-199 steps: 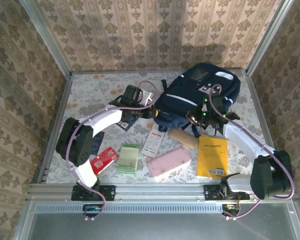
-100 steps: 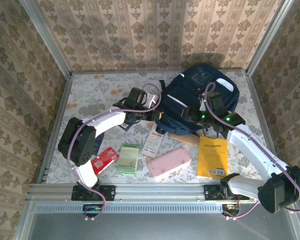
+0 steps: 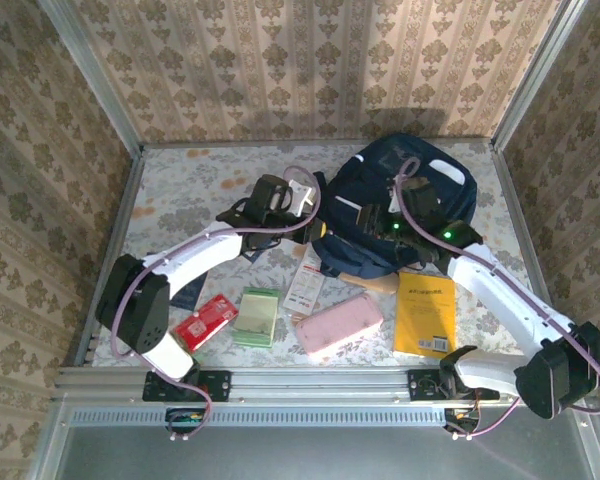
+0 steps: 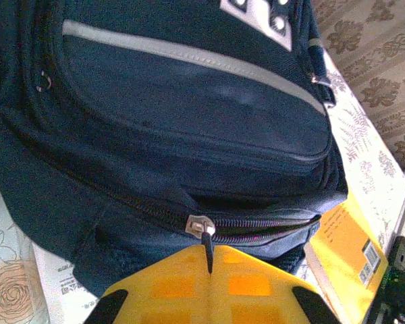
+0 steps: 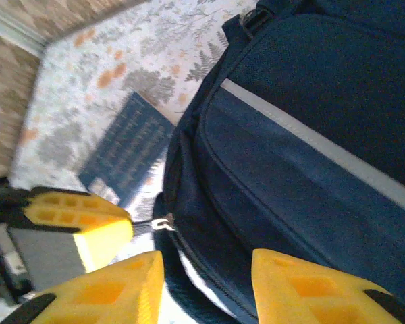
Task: Pack the student bag
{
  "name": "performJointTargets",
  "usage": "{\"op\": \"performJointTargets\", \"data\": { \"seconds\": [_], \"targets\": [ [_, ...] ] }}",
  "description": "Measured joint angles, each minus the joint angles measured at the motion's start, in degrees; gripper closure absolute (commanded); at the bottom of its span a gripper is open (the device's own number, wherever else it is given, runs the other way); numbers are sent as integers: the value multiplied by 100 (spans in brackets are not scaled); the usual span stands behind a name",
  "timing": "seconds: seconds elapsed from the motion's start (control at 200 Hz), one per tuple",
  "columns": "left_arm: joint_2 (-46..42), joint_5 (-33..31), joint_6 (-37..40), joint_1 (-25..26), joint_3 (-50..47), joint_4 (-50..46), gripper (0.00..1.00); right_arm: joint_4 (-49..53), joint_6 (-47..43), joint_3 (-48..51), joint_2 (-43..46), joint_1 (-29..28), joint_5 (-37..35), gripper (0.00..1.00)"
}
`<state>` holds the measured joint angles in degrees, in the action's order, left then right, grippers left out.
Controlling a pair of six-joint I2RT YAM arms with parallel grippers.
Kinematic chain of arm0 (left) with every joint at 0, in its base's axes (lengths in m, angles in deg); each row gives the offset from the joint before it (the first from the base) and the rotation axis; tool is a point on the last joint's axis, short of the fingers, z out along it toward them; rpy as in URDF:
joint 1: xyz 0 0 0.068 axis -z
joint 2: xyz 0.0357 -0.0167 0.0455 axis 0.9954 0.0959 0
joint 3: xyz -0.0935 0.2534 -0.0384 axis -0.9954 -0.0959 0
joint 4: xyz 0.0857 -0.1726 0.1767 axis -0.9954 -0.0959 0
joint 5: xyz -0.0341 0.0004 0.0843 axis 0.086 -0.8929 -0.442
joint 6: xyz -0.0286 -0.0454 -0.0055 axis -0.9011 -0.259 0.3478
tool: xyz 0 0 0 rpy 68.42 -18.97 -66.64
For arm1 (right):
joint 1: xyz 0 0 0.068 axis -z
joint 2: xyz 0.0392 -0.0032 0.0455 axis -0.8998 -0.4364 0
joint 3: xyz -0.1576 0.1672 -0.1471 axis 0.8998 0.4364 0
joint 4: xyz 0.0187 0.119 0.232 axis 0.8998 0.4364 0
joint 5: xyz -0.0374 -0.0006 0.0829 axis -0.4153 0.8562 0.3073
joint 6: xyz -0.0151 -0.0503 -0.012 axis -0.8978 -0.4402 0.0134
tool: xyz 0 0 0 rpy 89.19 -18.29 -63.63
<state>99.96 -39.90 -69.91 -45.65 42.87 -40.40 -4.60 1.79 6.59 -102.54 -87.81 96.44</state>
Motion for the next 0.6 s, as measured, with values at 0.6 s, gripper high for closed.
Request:
{"op": "performJointTargets", "data": {
  "seconds": [0.6],
  "targets": [
    [-59,-22,-166,59,-339,251,100,-839,-1810,1084,208,-76,597,51]
  ]
}}
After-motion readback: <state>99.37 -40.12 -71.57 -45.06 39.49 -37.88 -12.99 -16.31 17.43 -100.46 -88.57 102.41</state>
